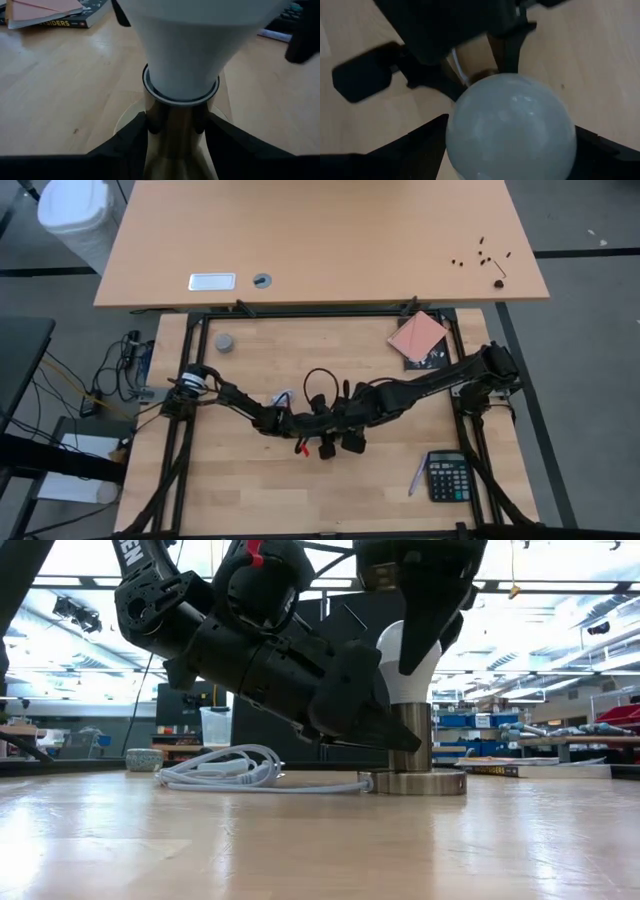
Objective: Screw lightbulb
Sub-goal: Remove the white lightbulb from the gold lamp
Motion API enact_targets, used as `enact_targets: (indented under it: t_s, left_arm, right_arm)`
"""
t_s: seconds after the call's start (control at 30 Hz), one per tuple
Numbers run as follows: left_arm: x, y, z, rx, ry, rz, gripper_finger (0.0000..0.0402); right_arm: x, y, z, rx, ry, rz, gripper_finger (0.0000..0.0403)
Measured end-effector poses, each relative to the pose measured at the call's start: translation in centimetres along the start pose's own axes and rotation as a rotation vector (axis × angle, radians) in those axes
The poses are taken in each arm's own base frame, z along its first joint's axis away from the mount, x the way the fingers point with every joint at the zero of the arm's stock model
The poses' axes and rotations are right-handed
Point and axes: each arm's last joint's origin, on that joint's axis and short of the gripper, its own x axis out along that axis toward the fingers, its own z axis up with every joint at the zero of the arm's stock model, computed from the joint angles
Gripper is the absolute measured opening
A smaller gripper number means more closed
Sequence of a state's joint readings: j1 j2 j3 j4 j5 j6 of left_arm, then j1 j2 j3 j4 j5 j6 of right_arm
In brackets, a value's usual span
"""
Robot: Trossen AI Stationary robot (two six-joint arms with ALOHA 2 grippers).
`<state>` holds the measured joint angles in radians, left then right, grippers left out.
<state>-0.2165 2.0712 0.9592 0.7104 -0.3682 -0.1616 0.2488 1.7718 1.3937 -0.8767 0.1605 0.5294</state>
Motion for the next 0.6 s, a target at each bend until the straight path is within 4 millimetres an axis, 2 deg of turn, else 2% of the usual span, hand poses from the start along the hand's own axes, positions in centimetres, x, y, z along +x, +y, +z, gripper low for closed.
enact_targets:
  t_s: [0.37, 0.6]
  left_arm:
    - [0.0, 0.0, 0.0, -0.024, 0.004, -0.008, 0.0182]
    - [0.0, 0.0, 0.0, -0.028, -0.001, -0.003, 0.0182]
  right_arm:
    - [-0.1, 0.2, -0.3, -0.024, 0.031, 0.003, 0.0327]
    - [-3.7, 0.3, 1.9, -0.078, -0.017, 0.025, 0.0316]
